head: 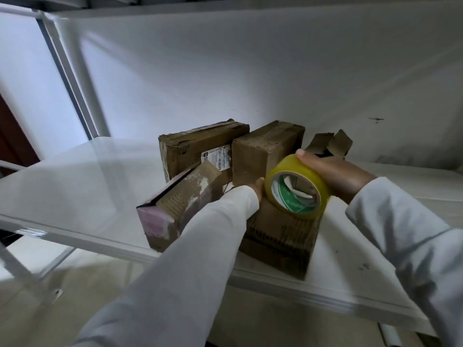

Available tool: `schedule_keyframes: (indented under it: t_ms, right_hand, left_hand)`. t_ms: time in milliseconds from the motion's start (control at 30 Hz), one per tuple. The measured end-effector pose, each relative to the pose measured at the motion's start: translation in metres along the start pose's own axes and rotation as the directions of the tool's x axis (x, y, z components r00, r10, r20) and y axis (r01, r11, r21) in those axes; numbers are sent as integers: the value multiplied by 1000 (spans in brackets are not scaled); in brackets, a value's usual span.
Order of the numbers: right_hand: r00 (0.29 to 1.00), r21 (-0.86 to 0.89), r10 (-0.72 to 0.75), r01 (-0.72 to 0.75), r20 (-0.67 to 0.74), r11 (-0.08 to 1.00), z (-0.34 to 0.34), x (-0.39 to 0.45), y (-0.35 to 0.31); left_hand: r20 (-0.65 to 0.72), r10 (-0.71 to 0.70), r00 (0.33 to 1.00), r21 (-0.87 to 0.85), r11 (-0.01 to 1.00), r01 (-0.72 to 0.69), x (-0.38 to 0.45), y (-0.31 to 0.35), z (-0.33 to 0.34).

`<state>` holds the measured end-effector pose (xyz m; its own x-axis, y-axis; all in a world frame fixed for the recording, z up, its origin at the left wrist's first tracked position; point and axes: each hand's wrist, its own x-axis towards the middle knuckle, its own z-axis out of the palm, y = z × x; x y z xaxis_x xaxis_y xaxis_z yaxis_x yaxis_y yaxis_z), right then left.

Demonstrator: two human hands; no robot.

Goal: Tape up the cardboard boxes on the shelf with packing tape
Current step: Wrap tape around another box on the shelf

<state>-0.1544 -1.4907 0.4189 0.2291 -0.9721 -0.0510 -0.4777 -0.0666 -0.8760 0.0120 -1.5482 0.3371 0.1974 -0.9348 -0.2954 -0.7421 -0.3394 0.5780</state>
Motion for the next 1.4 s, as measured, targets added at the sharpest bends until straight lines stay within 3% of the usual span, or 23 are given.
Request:
schedule_keyframes:
  t_ms: [33, 200, 400, 500, 600, 700, 800, 1033, 1167, 1267, 1400]
  right_hand:
    - [999, -28, 32, -32, 1, 999, -8, -1, -3]
    - [978, -204, 205, -205, -22, 957, -57, -22, 3]
    - [929, -313, 363, -365, -65, 877, -50, -28, 40]
    - [912, -296, 404, -407, -75, 864, -43, -26, 47]
    - [909, -299, 409, -413, -79, 861, -40, -25, 51]
    - [909, -300, 411, -413, -75, 860, -38, -23, 53]
    - [901, -305, 425, -430, -86, 850, -38, -22, 55]
    - [887, -214, 457, -459, -63, 862, -37, -25, 64]
    - [901, -155, 429, -434, -68, 887, -38, -36, 75]
    - [938, -37, 346, -346, 13, 938, -46, -47, 71]
    - [978, 204, 4, -47, 208, 978, -62, -63, 36]
  left_hand:
    - [-17, -45, 999, -52, 998, 44, 2, 0, 1]
    - [-5, -111, 994, 12, 994, 111, 0, 2, -3]
    - [-92, -136, 986, 15, 990, 138, 3, 1, 4]
    - [-123, 122, 985, 281, 956, -83, -11, 7, -3]
    - [-17, 452, 892, 516, 768, -379, -31, 16, -5]
    - [134, 510, 850, 576, 658, -485, -43, 24, 5]
    - [188, 518, 835, 582, 626, -519, -52, 35, 20]
    - [90, 466, 880, 544, 717, -435, -63, 40, 29]
    - [-105, 218, 970, 367, 915, -166, -66, 36, 30]
    - [-33, 156, 987, 311, 940, -139, -66, 30, 20]
    - [121, 189, 974, 279, 936, -216, -60, 27, 3]
